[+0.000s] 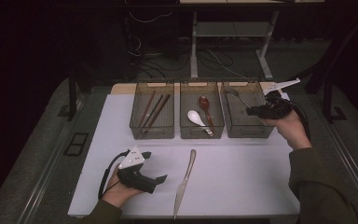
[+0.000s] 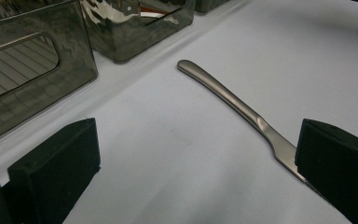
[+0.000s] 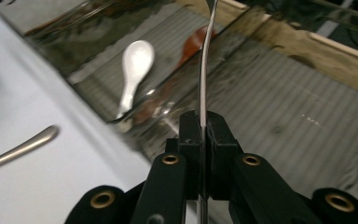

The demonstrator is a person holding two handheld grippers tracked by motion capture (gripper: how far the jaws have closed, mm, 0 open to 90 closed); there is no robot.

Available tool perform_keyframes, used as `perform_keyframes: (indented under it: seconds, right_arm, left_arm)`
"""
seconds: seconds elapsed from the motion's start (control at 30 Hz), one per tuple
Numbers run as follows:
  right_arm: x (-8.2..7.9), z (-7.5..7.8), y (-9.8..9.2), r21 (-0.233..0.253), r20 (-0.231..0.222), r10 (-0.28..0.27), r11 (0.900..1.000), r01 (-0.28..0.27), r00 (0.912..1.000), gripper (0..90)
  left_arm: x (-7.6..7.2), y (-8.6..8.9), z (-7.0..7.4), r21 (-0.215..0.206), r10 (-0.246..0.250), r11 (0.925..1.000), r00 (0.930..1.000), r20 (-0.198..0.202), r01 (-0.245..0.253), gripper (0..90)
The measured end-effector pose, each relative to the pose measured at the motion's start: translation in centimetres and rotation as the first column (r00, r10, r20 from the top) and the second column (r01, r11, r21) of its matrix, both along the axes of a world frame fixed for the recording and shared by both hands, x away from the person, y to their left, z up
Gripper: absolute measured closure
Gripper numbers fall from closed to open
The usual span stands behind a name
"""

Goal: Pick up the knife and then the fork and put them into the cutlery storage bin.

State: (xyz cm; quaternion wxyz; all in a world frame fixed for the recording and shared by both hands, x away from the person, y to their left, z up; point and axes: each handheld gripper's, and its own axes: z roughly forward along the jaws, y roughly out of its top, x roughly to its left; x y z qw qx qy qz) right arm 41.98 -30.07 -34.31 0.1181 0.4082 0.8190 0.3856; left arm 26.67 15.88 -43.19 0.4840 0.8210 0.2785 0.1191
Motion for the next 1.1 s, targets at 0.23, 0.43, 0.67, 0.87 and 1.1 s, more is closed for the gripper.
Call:
perform_keyframes:
  seconds: [0.23,0.43,0.67,0.87,1.1]
  right_arm:
    - [2.3,-0.4,-1.0,-0.021,-0.008,-0.085,0.996,0.084,0.9964,85.7]
    - [3.9,-1.5,-1.5,-0.062,-0.042,-0.144,0.988,0.141,0.9887,85.7]
    - [4.4,-3.2,-1.4,-0.117,-0.114,-0.149,0.984,0.136,0.9822,80.9]
    - [3.7,-2.6,-2.1,-0.044,-0.051,-0.165,0.986,0.163,0.985,54.9]
    - [0.9,-1.2,-2.0,0.082,0.025,-0.119,0.99,0.117,0.9925,35.1]
  left_arm:
    - [0.0,-0.2,-0.1,0.005,-0.012,0.9999,0.9999,-0.007,0.012,0.0]
    - [-0.1,-0.2,-0.1,0.005,-0.023,0.9997,0.9997,-0.011,0.023,0.0]
    - [-0.2,-0.2,-0.2,0.015,-0.032,0.9994,0.9993,-0.017,0.032,0.0]
    - [-0.3,-0.5,-0.1,0.024,-0.034,0.9991,0.9991,-0.027,0.035,0.0]
    - [-0.5,-1.1,0.3,0.023,-0.028,0.9993,0.9981,-0.055,0.029,16.8]
